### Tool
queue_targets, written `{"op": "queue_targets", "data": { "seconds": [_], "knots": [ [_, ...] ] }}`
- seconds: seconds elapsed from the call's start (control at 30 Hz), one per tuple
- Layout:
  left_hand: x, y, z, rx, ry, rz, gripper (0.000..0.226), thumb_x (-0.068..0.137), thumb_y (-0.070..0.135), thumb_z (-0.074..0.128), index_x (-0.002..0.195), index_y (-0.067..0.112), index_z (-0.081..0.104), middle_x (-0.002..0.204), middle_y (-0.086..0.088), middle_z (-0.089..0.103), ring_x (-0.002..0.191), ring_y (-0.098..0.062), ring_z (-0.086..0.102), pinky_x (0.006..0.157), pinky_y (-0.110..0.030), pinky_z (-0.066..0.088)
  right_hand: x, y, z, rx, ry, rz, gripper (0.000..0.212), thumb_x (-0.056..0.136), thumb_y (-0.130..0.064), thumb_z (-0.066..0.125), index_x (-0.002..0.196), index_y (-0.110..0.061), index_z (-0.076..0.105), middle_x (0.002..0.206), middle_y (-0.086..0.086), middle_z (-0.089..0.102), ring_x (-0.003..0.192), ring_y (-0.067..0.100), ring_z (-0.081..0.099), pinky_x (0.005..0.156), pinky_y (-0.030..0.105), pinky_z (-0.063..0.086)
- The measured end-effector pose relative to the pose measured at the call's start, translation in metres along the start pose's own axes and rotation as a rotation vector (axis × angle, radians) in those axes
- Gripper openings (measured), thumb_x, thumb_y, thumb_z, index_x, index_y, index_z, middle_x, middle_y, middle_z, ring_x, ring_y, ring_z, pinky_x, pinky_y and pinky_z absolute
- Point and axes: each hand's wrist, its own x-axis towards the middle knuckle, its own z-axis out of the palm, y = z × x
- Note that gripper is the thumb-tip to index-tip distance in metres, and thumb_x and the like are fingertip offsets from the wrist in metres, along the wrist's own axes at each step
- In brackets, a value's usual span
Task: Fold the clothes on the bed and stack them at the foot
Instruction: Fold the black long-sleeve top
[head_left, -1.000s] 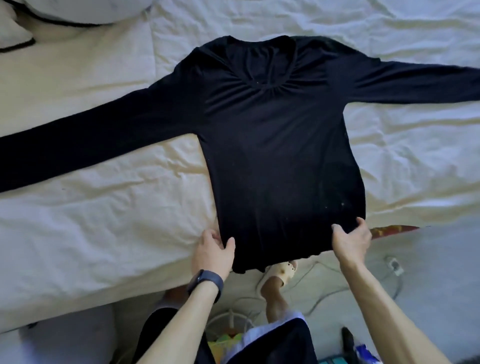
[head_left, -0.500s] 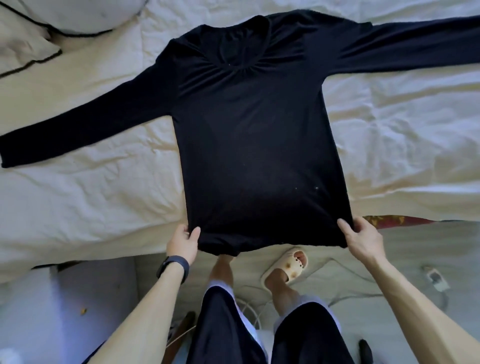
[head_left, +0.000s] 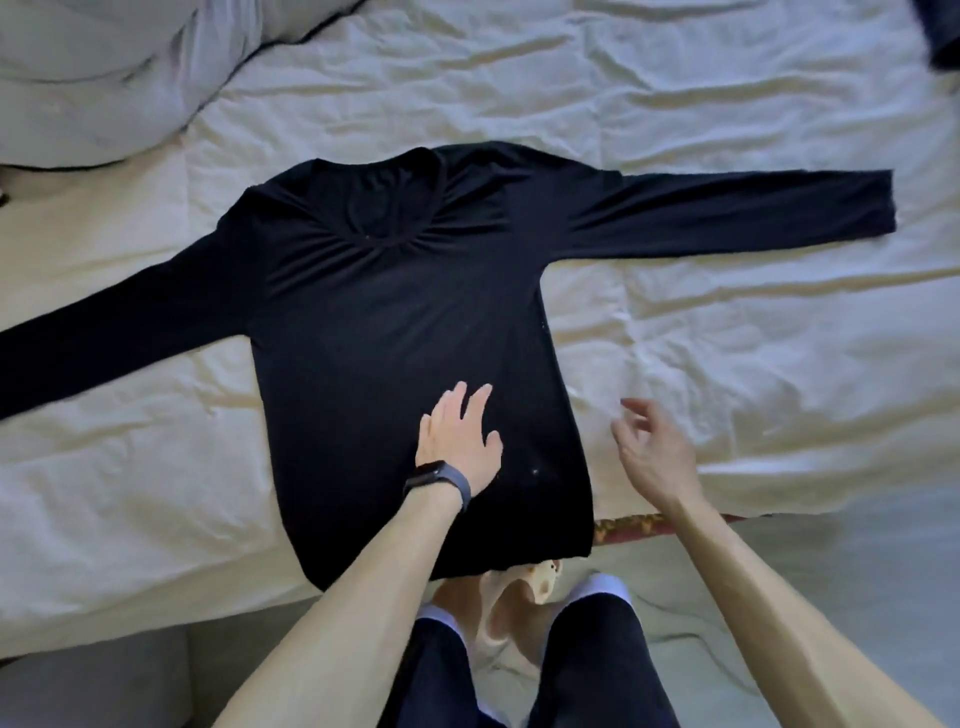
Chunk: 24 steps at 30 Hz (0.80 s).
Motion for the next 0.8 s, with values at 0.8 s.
{"op": "queue_targets", "data": {
  "seconds": [0.8],
  "knots": [
    [0.235,0.212,-0.050,0.187,-0.124,0.003,0.070,0.092,0.074,0.036,0.155,0.046,0.025,0.169,0.005,0.002,0.155,-0.021,-0.002,0.122,-0.051,0.009,0.334,-0.015,-0.270,1.206,0.394,0.451,0.031,0.090,-0.010,0.069,0.119,-0.016,0.061,0.115,0.005,0.070,0.089,0.017,0.069,0.061,0.025,0.055]
  ]
}}
